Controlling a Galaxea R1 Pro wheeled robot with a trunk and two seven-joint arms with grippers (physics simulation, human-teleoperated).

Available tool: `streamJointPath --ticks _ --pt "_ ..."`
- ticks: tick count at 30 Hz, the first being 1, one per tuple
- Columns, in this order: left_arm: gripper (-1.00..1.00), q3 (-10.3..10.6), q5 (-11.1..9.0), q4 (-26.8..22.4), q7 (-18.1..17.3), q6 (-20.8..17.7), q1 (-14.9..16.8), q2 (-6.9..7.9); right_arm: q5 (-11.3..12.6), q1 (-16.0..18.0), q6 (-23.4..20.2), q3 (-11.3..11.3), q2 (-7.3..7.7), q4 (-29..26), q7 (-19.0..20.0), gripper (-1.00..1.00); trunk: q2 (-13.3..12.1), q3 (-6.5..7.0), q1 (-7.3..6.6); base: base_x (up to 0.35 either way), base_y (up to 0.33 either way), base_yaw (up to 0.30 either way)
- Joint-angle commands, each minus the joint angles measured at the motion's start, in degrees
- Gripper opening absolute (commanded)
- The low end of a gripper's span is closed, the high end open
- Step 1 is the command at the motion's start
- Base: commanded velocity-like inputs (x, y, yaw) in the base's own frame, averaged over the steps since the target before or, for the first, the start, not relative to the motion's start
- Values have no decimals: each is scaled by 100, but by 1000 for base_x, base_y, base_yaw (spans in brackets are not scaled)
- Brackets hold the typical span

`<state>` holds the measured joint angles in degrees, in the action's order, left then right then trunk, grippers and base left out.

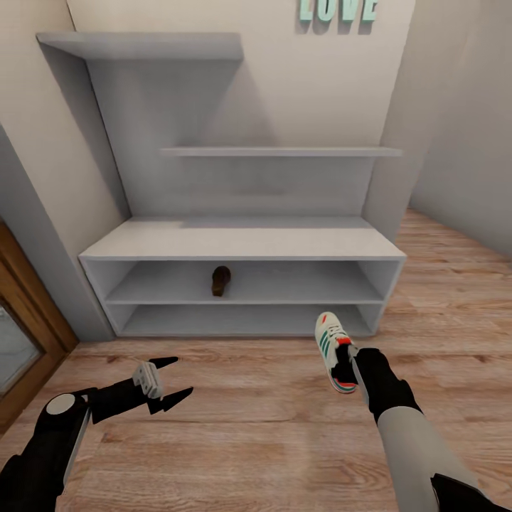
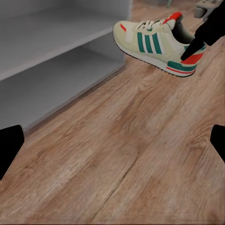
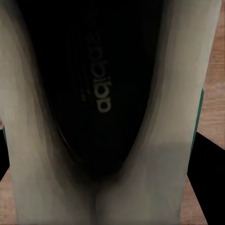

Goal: Pick up the two gym shoes and the two sandals from the corridor floor and place them onto the hallstand (shoe rack) in the corridor, making sure they are on the rack and not on the floor. Arrange them so the two gym shoes are next to each other and the two sandals are next to each other.

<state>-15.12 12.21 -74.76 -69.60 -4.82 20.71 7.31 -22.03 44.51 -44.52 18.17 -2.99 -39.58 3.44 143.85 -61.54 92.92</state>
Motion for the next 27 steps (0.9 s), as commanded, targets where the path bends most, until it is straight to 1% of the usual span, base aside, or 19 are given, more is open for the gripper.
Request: streamJointPath --ticks 1,4,9,14,15,22,27 --pt "100 -1 -6 -4 -28 -47 3 -7 -48 5 -21 29 -9 -26 20 -100 2 -5 -1 102 308 0" --pt "100 0 -12 2 -28 -49 3 -10 -47 5 -22 28 -9 -31 17 -100 2 -5 -1 110 196 0" --pt "100 -4 -11 5 -27 -51 3 -5 -46 10 -24 28 -9 -35 -37 -100 2 -5 -1 30 51 0" --pt "100 -8 -12 5 -27 -52 3 -2 -32 13 -22 37 -9 -40 -530 -100 2 -5 -1 4 7 0" --pt "100 -8 -14 3 -27 -53 3 -2 -31 13 -22 40 -9 -40 -568 -100 2 -5 -1 7 1 0" --pt "100 0 -13 5 -27 -52 3 -6 -30 13 16 51 -13 -41 -622 -100 2 -5 -1 115 0 0" --pt "100 0 -15 5 -27 -54 3 -6 -18 13 59 47 -57 -41 -618 -100 2 -5 -1 55 0 0"
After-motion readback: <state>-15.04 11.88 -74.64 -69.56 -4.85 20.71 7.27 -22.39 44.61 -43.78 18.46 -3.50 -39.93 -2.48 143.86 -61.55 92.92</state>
